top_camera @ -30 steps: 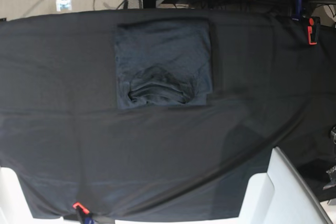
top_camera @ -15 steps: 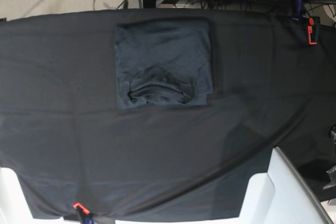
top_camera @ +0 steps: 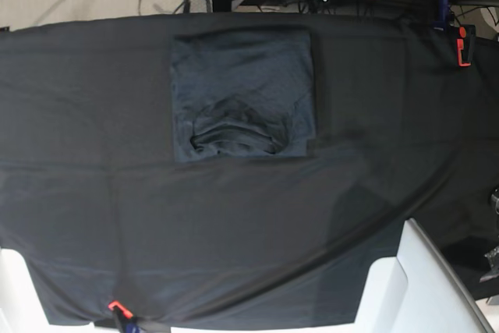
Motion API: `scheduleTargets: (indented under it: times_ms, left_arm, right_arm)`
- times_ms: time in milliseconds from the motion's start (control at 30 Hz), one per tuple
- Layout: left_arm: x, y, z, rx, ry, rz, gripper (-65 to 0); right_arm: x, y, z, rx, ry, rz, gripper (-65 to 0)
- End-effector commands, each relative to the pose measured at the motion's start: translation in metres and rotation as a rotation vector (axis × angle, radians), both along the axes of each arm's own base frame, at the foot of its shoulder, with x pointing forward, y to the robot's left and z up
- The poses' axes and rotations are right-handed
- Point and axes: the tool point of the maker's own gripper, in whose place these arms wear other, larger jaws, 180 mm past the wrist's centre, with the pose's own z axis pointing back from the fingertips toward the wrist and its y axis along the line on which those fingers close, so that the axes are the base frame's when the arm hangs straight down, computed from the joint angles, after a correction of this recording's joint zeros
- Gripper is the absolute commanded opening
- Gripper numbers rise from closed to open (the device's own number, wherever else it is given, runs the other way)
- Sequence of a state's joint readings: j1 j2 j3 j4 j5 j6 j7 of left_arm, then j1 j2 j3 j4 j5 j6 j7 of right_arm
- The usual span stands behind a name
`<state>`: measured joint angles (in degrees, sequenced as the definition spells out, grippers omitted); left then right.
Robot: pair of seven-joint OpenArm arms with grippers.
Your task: Fold the T-shirt properly
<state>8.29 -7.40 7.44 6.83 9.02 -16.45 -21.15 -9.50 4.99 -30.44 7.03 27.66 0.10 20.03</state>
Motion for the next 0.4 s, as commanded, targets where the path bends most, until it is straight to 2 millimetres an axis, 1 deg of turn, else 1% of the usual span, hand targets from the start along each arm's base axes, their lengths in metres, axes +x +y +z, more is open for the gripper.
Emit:
scheduleTargets:
  times_ms: [0,33,100,167,367]
  left_arm:
    - [-0.014,0.005,0.001,0.003,0.022,-0.016,-65.0]
    - [-0.014,0.004,0.001,0.002,0.024,-0.028,-65.0]
    - [-0.017,0.012,0.001,0.015,0.03,-0.052,-65.0]
    - [-0.016,0.015,0.002,0.02,0.027,-0.047,-65.0]
    - [-0.015,0.015,0.002,0.018,0.023,-0.044,-65.0]
  right_arm:
    - [-0.013,-0.011,0.001,-0.023,0.014,-0.039,-64.4]
    - [-0.019,-0.013,0.002,-0.028,0.02,-0.069,-64.4]
    - [-0.028,-0.018,0.003,-0.039,0.028,-0.132,-64.4]
    - [-0.035,-0.021,0.004,-0.047,0.035,-0.169,-64.4]
    - [-0.037,-0.022,0.004,-0.049,0.037,-0.181,-64.4]
